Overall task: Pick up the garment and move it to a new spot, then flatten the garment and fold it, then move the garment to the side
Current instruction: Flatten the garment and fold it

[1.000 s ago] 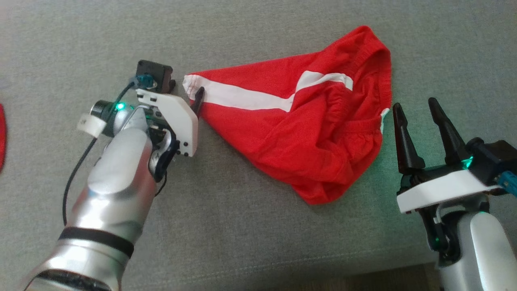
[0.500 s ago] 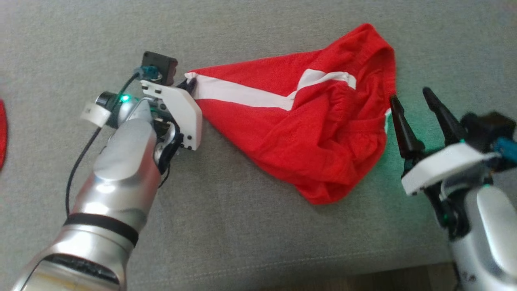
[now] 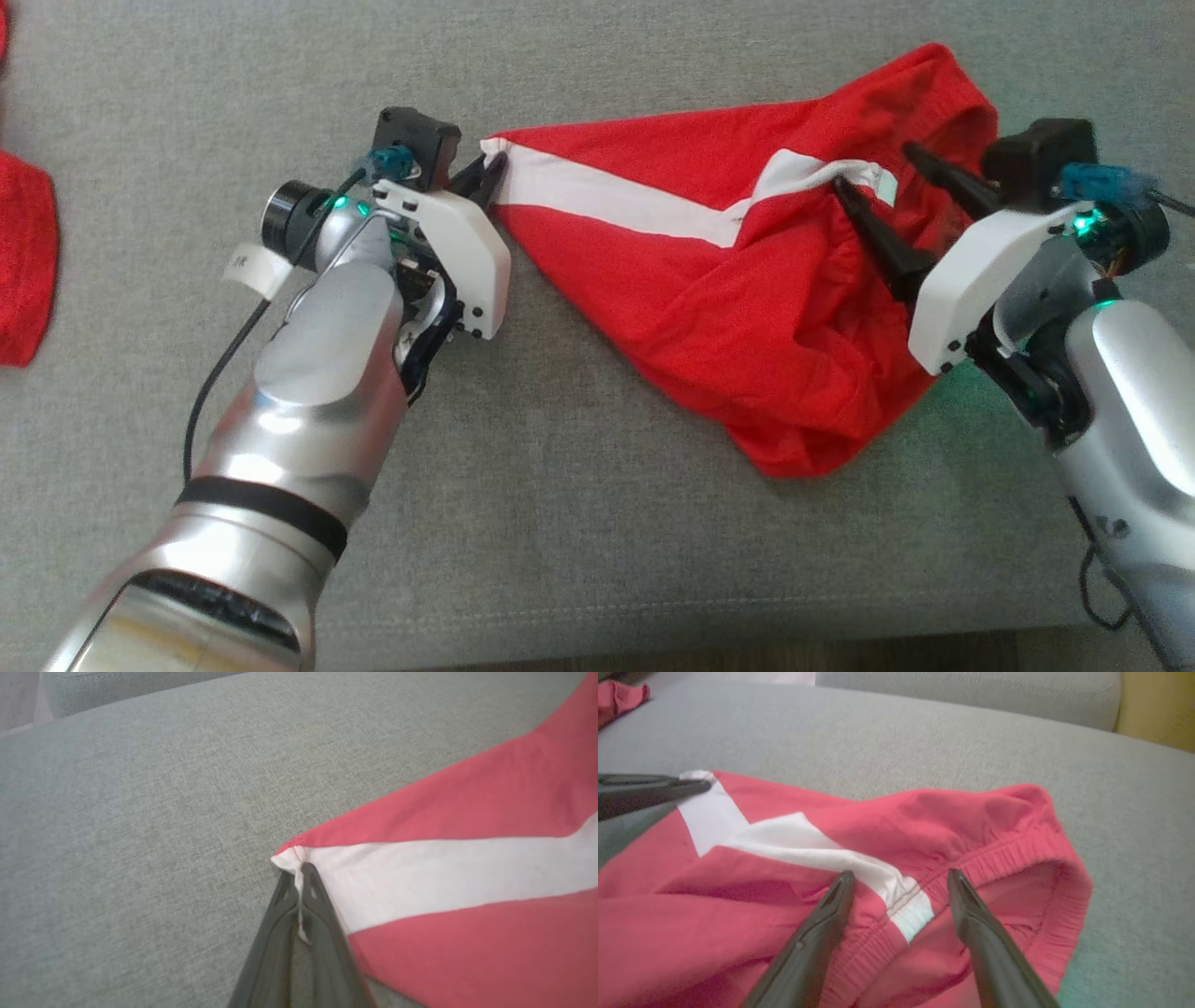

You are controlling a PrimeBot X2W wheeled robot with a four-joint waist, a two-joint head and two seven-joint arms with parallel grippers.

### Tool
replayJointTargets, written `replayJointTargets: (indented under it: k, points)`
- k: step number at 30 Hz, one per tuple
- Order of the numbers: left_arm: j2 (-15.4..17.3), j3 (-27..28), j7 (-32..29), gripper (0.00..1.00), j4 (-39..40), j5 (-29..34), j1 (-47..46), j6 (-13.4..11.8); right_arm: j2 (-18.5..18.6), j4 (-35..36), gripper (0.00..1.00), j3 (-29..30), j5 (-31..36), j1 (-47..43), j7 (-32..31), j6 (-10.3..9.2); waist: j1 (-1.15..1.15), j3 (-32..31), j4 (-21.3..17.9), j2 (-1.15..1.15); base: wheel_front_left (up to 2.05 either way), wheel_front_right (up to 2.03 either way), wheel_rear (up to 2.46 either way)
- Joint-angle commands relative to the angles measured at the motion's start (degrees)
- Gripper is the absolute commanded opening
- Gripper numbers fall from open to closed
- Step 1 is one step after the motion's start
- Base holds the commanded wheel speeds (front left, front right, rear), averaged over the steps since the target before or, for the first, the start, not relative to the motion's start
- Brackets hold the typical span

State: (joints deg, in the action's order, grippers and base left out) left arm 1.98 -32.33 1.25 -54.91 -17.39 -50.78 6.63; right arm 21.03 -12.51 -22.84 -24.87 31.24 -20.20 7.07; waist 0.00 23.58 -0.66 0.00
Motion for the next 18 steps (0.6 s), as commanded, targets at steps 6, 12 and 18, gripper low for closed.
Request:
replayJointTargets:
  k: [6,12,18]
  points:
    - [1.24,0.61,2.13,0.00,-0.06,-0.97,-1.45,-0.49,3.46,1.44,1.00,-3.85,-1.07,2.54,-4.08,0.42,0.00,0.74,0.86,0.00,0.00,0.00,0.00]
    - [1.17,1.14,5.95,0.00,-0.13,-1.95,-2.05,-1.41,4.78,1.24,0.00,-5.65,0.96,3.74,-4.23,0.42,0.00,1.01,1.10,0.00,0.00,0.00,0.00]
    - [2.18,3.17,11.65,0.00,2.66,-3.19,-0.58,-3.21,3.87,3.30,0.00,-1.08,2.16,0.79,1.83,0.42,0.00,-1.26,1.14,0.00,0.00,0.00,0.00]
